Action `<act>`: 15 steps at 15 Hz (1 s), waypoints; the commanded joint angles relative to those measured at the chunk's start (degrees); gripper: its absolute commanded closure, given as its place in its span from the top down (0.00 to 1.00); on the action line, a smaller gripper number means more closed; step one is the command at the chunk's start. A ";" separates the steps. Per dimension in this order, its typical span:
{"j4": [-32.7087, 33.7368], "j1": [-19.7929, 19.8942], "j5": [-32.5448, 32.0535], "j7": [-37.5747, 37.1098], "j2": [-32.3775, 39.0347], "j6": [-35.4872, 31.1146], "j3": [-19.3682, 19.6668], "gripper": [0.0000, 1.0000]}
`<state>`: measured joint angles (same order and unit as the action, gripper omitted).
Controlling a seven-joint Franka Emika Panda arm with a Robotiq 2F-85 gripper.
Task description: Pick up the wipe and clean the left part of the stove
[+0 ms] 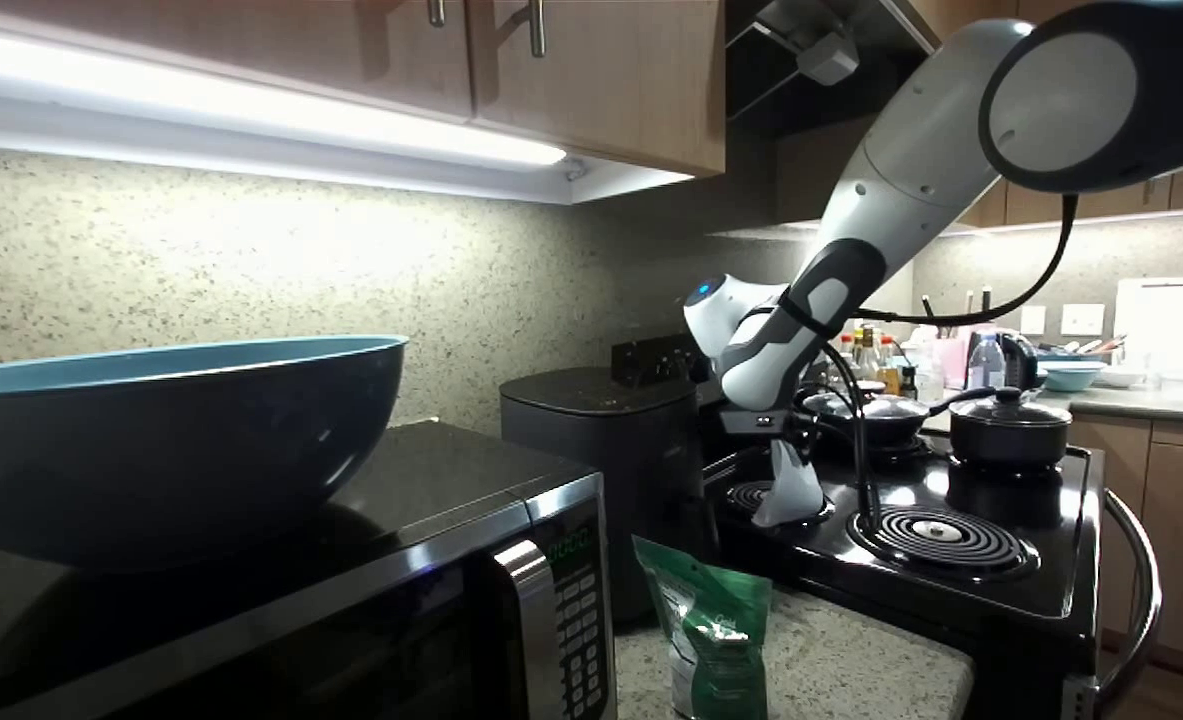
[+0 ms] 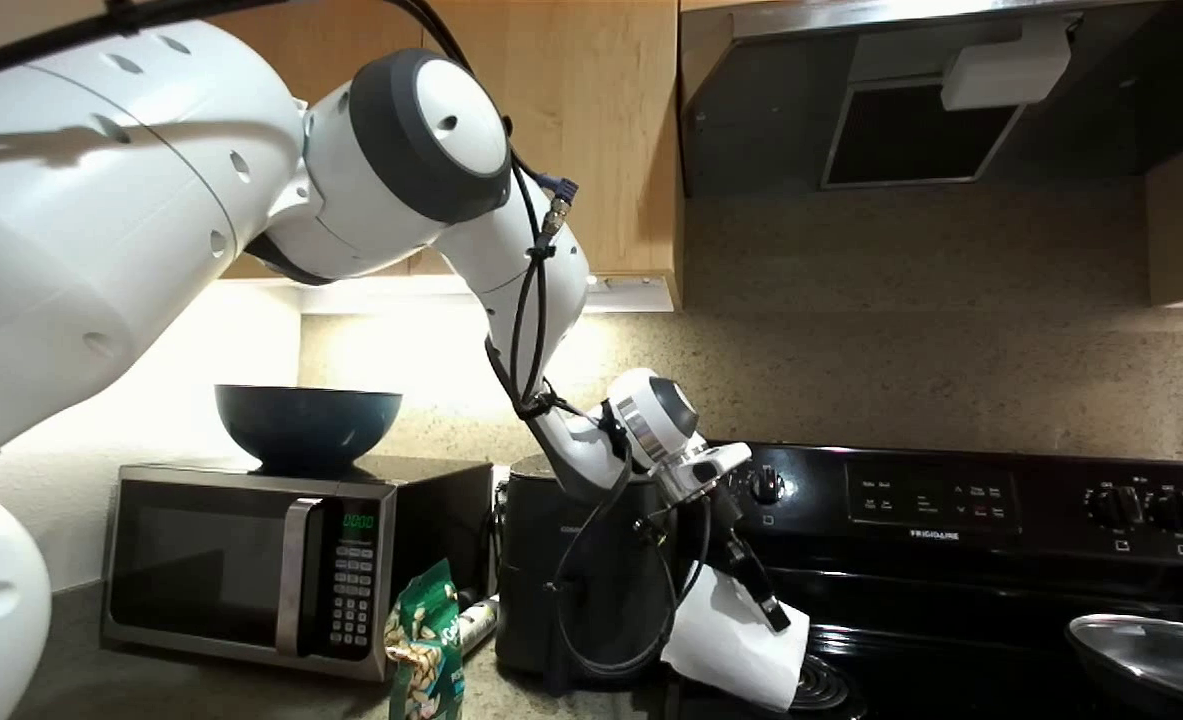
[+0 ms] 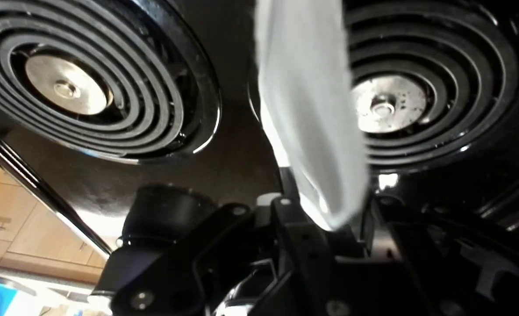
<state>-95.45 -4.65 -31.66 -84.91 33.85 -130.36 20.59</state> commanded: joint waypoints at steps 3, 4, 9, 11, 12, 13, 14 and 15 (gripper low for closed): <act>-9.14 -2.64 -11.69 -9.14 -10.89 -3.25 0.88 0.77; -10.20 -2.54 -14.00 -10.81 -12.44 -3.61 0.45 0.84; -16.58 -1.70 -27.57 -22.38 -20.92 -4.13 -2.75 1.00; -12.28 1.05 -25.67 -19.65 -17.55 -1.90 -5.59 1.00; -13.31 1.12 -26.37 -20.36 -18.67 -1.93 -5.96 1.00; -13.96 1.16 -26.43 -20.45 -19.36 -1.96 -6.13 1.00; -14.26 1.18 -26.42 -20.45 -19.63 -1.96 -6.16 1.00; -14.33 1.21 -26.42 -20.45 -19.65 -1.97 -6.16 1.00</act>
